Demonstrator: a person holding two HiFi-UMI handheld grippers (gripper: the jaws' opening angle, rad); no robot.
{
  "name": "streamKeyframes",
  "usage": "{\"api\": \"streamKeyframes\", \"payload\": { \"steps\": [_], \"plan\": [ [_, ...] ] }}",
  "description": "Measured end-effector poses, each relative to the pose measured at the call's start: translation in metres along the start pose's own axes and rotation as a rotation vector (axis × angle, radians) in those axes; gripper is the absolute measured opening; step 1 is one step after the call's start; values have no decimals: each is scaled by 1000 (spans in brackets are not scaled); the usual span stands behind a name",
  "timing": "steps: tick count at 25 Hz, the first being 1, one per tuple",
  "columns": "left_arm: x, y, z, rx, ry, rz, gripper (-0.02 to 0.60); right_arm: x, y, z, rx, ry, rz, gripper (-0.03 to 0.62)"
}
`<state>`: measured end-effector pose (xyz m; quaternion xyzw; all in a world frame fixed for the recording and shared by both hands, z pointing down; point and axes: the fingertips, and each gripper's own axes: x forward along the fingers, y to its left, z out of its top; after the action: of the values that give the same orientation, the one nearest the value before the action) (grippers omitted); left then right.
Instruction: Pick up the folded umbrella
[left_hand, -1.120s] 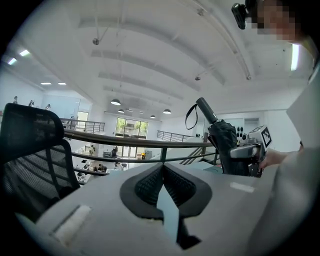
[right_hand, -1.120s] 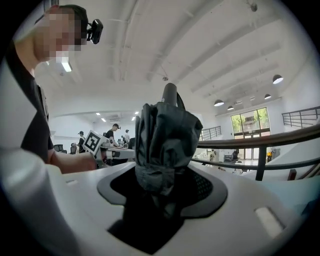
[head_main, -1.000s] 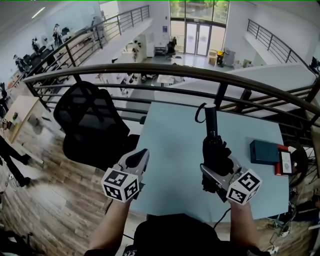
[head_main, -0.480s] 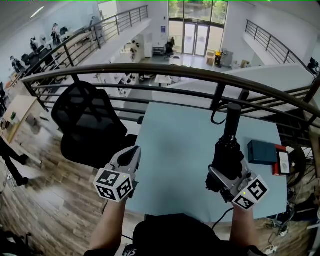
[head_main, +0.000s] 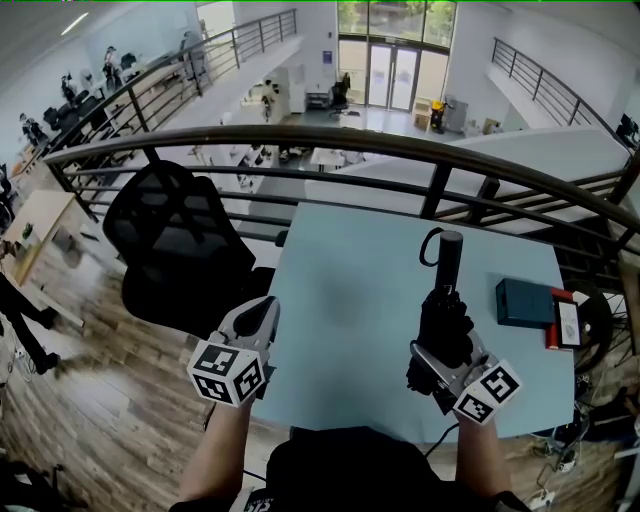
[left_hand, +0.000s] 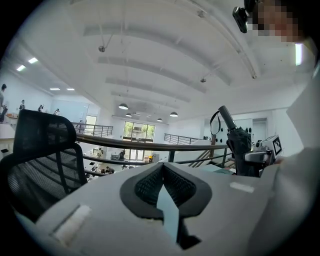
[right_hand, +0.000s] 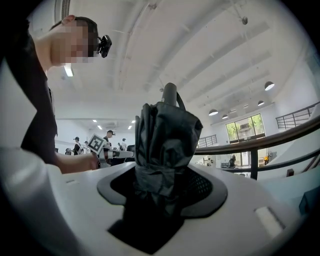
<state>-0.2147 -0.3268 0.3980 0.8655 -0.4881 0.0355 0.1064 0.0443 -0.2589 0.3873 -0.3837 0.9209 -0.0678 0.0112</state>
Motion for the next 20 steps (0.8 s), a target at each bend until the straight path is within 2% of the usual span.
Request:
{"api": "streamKeyframes", "payload": {
  "steps": [11, 20],
  "plan": [
    [2, -14, -6, 1, 8, -22, 6, 5, 7, 12, -70, -11, 27, 262],
    [2, -17, -6, 2, 10, -20, 6, 6, 14, 19, -78, -22, 45, 261]
  ]
}}
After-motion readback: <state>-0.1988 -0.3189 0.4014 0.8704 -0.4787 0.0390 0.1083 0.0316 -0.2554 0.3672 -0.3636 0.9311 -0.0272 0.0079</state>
